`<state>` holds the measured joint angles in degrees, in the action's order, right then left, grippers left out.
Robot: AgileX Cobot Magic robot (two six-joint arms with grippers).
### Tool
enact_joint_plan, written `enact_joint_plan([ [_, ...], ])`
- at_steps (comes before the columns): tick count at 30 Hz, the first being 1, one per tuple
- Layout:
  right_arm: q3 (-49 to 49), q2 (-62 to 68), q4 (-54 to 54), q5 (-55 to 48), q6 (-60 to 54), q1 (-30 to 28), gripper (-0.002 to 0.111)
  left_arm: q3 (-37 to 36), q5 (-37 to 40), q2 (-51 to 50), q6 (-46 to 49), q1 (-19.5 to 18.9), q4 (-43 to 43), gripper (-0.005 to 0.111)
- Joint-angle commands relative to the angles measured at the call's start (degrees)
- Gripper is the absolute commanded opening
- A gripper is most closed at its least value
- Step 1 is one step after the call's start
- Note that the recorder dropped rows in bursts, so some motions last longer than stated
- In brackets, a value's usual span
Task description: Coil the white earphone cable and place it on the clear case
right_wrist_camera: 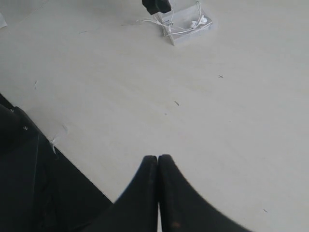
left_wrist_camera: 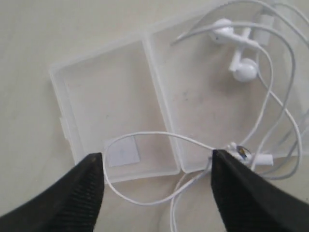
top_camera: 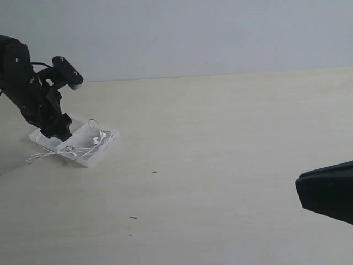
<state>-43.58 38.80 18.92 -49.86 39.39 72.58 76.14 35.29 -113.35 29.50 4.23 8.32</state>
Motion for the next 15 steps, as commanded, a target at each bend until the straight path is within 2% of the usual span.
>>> enact_joint_plan([
  [1,0.31,-0.04,0.49,0.7,-0.22,0.05,0.0,1.37,0.71,0.64,0.01,0.42,-0.65,0.067],
  [9,0.31,-0.04,0.56,0.7,-0.37,0.05,0.0,1.37,4.64,5.5,-3.96,0.42,-1.81,0.067],
  [14,0.31,-0.04,2.19,0.7,-0.37,0.05,0.0,1.37,9.48,12.86,-4.61,0.42,-9.93,0.067],
  [15,0.31,-0.04,2.27,0.7,-0.48,0.05,0.0,1.37,9.79,15.89,-4.61,0.42,-16.29,0.066],
])
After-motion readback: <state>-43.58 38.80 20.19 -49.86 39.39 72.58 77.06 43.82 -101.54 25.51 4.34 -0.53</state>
